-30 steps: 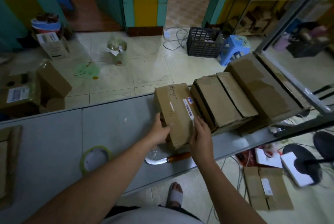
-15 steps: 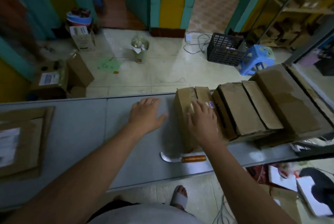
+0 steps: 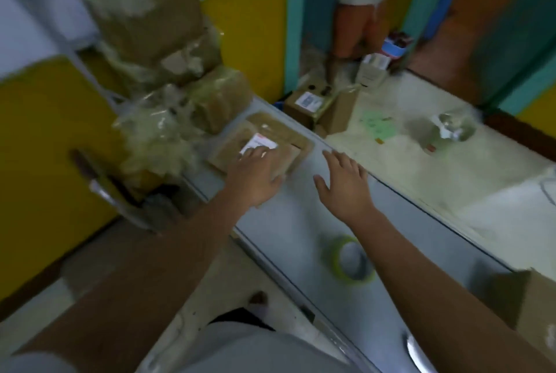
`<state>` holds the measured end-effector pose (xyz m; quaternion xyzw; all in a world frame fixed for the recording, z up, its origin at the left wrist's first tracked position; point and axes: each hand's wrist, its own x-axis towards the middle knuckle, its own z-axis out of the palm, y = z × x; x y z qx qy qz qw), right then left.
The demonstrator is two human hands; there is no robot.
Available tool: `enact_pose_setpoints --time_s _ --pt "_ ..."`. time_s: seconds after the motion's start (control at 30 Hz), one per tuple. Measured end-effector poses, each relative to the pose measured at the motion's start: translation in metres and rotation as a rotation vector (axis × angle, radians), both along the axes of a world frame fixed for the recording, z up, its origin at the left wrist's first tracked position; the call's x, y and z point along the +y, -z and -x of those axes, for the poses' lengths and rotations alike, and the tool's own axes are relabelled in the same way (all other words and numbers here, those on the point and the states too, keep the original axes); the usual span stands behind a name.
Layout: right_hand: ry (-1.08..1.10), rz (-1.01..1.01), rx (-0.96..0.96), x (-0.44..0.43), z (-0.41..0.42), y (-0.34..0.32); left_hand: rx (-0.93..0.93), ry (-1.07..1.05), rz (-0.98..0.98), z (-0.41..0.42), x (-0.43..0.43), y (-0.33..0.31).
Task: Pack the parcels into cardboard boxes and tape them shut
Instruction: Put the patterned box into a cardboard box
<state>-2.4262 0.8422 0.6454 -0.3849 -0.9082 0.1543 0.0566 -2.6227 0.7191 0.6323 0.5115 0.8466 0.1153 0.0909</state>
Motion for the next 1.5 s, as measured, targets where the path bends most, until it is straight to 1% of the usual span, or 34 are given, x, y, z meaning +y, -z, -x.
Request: enact_pose_setpoints --time_s 0.03,0.1,0.17,0.2,0.3,0.37,0.43,0.5,0.57,0.67,0.77,0.83,0.93,1.0,1.07,1.13,1.2,1.27,1.4,1.5 --pt "-0.025 0.032 -0.006 -0.003 0.021 0.001 -0.027 -0.064 0.015 0.013 -0.013 0.003" --pt "-0.037 0.161 -0.026 -0.004 0.062 0.013 -0.075 -0.168 0.056 0.037 -0.037 0.015" --pt "0.026 0.330 -0.031 0.004 0.097 0.032 -0.143 -0.244 0.068 0.053 -0.054 0.029" --pt "0.068 0.412 0.003 0.009 0.111 0.043 -0.182 -0.278 0.067 0.059 -0.060 0.037" --pt "0.208 0.629 0.155 0.013 0.137 0.063 -0.309 -0.333 0.013 0.073 -0.067 0.061" --pt "0.324 0.673 0.251 0.009 0.148 0.066 -0.428 -0.355 -0.045 0.079 -0.061 0.071" --pt "0.515 0.730 0.317 0.007 0.153 0.074 -0.553 -0.395 -0.102 0.082 -0.049 0.077" --pt "0.725 0.839 0.458 0.005 0.155 0.081 -0.647 -0.485 -0.210 0.084 -0.037 0.083" --pt "0.838 0.925 0.611 0.004 0.154 0.087 -0.707 -0.589 -0.328 0.086 -0.028 0.093" --pt "0.874 1.026 0.749 0.008 0.149 0.094 -0.718 -0.676 -0.462 0.085 -0.019 0.093" --pt "0.779 1.105 0.856 0.016 0.142 0.090 -0.796 -0.717 -0.538 0.083 -0.011 0.088" --pt "0.680 1.072 0.894 0.023 0.132 0.079 -0.902 -0.734 -0.602 0.084 -0.004 0.084" --pt "0.574 0.969 0.948 0.033 0.106 0.053 -1.116 -0.768 -0.647 0.073 0.012 0.070" --pt "0.514 0.841 0.957 0.035 0.079 0.030 -1.214 -0.784 -0.620 0.058 0.024 0.058" --pt "0.468 0.675 0.936 0.035 0.045 0.006 -1.267 -0.766 -0.539 0.037 0.038 0.049" --pt "0.465 0.530 0.909 0.033 0.007 -0.016 -1.285 -0.707 -0.444 0.012 0.054 0.038" --pt "0.481 0.440 0.898 0.030 -0.033 -0.031 -1.296 -0.613 -0.386 -0.018 0.070 0.028" --pt "0.511 0.388 0.895 0.027 -0.073 -0.040 -1.254 -0.492 -0.379 -0.052 0.085 0.021" --pt "0.639 0.305 0.900 0.016 -0.152 -0.044 -1.105 -0.306 -0.354 -0.120 0.109 0.011" --pt "0.740 0.286 0.931 0.005 -0.204 -0.042 -1.098 -0.170 -0.350 -0.162 0.121 0.008"
